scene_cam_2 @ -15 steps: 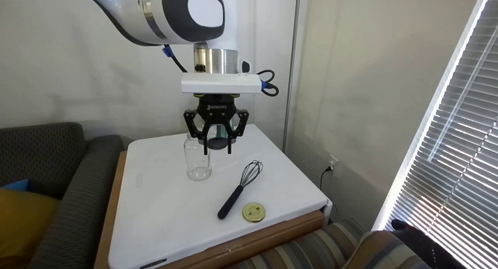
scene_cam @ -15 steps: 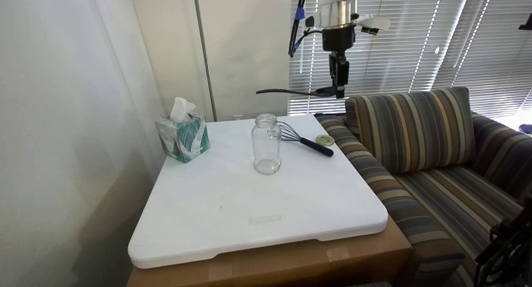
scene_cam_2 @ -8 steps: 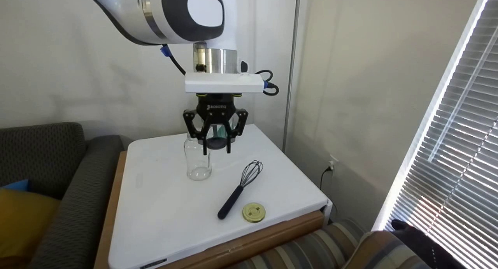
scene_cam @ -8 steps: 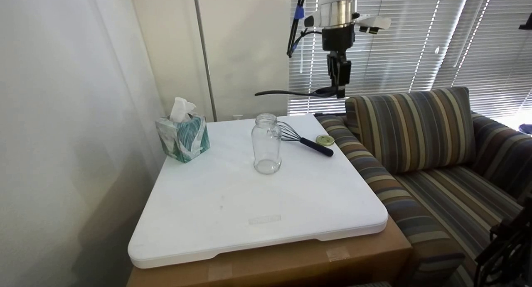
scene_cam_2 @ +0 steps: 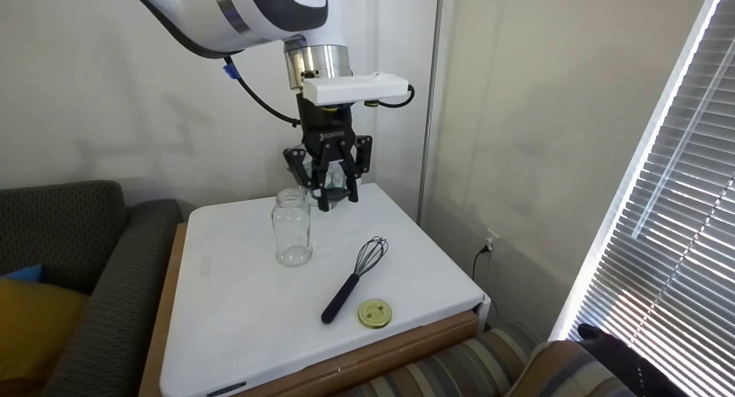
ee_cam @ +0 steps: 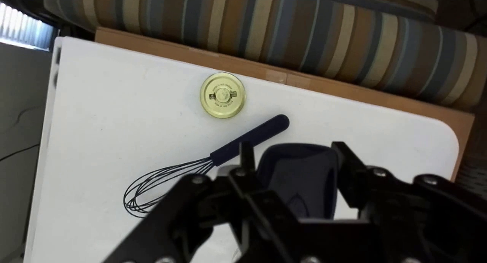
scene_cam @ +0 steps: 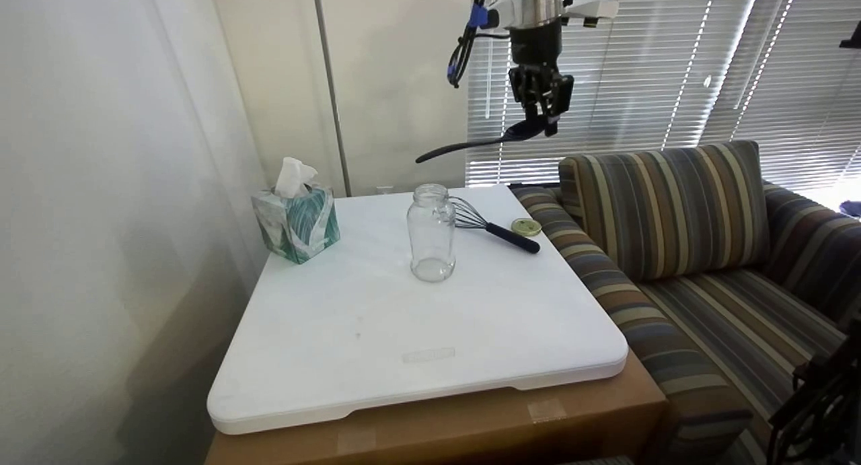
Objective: Move the whisk to the right, remove the spoon from the cup and put it beside the whisk
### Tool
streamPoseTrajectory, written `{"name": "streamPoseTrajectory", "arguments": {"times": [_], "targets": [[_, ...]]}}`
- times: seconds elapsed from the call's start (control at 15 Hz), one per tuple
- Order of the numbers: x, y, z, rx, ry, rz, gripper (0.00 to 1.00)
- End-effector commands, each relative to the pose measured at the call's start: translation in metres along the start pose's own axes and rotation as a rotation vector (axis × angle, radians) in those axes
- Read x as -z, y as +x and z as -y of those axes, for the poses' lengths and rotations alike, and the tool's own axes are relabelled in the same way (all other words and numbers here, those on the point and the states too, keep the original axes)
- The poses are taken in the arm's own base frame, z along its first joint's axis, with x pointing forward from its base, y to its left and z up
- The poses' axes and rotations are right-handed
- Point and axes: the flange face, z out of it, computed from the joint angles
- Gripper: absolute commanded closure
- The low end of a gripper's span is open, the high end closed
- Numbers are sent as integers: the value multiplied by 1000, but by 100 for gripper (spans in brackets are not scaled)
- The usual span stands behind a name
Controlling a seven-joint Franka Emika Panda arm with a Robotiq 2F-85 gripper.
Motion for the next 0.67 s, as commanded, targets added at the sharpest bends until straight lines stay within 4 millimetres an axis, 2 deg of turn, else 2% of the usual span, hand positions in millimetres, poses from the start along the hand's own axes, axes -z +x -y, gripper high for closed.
{"name": "streamPoseTrajectory", "arguments": {"times": [0.0,0.07,0.13,0.4,0.47,0.6], "targets": [[-2,-4,-16,184,-11,75,73],[-3,-4,-19,235,-20,93,73],[4,-3,-9,150,-24,51,48],[-5,-2,-15,209,-23,69,48],[-6,-1,-15,210,-22,69,73],[-6,0,-19,299,-46,60,73]]}}
